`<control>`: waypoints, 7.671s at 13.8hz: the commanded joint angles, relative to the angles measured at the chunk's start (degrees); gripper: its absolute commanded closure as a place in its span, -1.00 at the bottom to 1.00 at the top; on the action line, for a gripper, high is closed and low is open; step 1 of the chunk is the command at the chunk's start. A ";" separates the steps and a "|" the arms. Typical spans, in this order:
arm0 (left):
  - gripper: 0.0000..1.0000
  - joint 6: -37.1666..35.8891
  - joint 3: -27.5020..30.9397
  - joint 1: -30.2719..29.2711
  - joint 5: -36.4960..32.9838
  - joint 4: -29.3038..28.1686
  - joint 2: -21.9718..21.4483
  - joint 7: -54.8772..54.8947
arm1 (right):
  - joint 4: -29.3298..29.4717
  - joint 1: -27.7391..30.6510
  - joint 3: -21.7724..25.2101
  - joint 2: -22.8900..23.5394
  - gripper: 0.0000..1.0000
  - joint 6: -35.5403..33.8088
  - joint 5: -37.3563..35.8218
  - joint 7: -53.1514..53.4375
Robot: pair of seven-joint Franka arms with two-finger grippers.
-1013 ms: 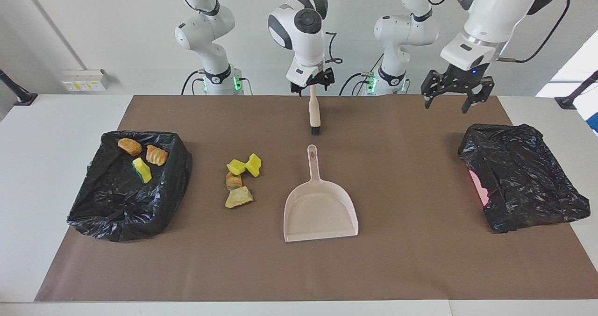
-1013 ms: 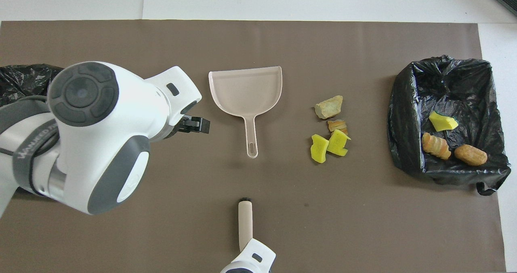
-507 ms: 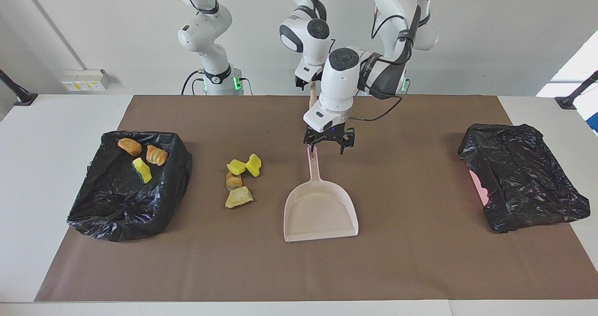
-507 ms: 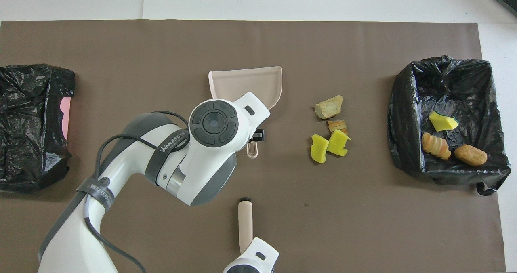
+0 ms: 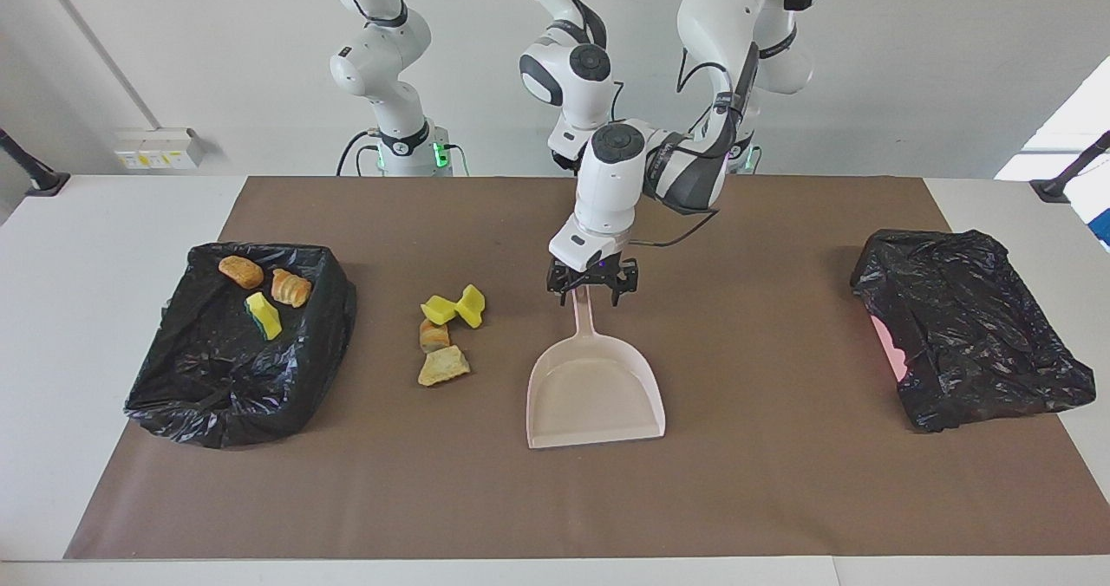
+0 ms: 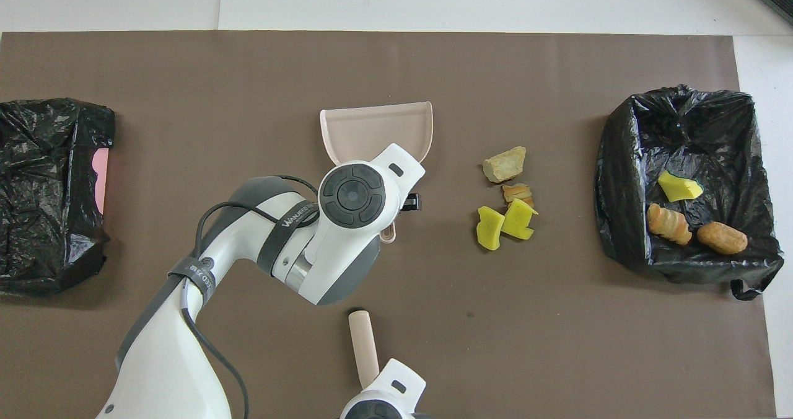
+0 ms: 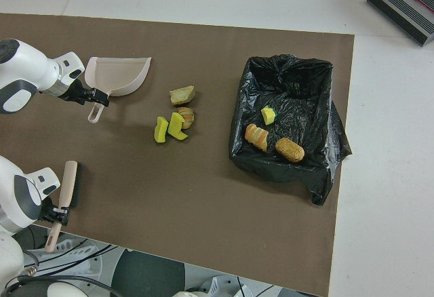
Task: Sweep and dump trash in bin
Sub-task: 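Lower the dustpan with the left gripper while the right gripper moves the brush, then sweep the yellow sponge pieces into the dustpan with the right gripper's brush, then move the brush to the tan piece farthest from the robot, then sweep the tan piece into the dustpan with the right gripper's brush, then carry the loaded dustpan to the black bag with the left gripper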
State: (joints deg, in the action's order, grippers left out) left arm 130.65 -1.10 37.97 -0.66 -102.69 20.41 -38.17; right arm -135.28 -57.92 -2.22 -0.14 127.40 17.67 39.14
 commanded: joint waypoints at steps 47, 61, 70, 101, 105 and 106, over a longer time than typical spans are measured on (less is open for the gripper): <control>1.00 -7.69 1.01 -2.29 -1.97 -17.81 -14.17 82.11 | 5.10 34.66 -0.51 1.72 1.00 -8.39 1.10 -25.70; 1.00 -7.07 1.01 -2.82 -1.89 -17.81 -14.08 74.47 | 23.20 41.29 0.46 4.96 1.00 -23.95 -17.02 -29.10; 1.00 -7.34 1.01 -3.08 -1.89 -17.81 -14.08 71.83 | 31.40 48.00 0.11 19.39 1.00 -16.91 -31.83 -39.23; 1.00 -11.36 1.19 -11.51 -1.36 -15.79 -17.49 87.10 | 19.38 29.28 -1.74 -1.86 1.00 -32.49 -7.22 -9.98; 1.00 -14.01 1.19 -19.58 -1.36 -15.87 -22.42 96.58 | 9.08 23.58 -2.18 -6.72 1.00 -22.90 -0.62 -8.91; 1.00 -14.97 1.27 -21.69 -1.27 -15.87 -23.30 98.97 | 8.46 22.17 -2.18 -6.54 1.00 -22.72 -0.53 -8.04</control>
State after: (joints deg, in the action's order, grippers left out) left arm 117.53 0.64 19.96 -1.47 -117.83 0.07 56.26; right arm -122.82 -33.82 -4.36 -4.18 102.21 15.61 29.52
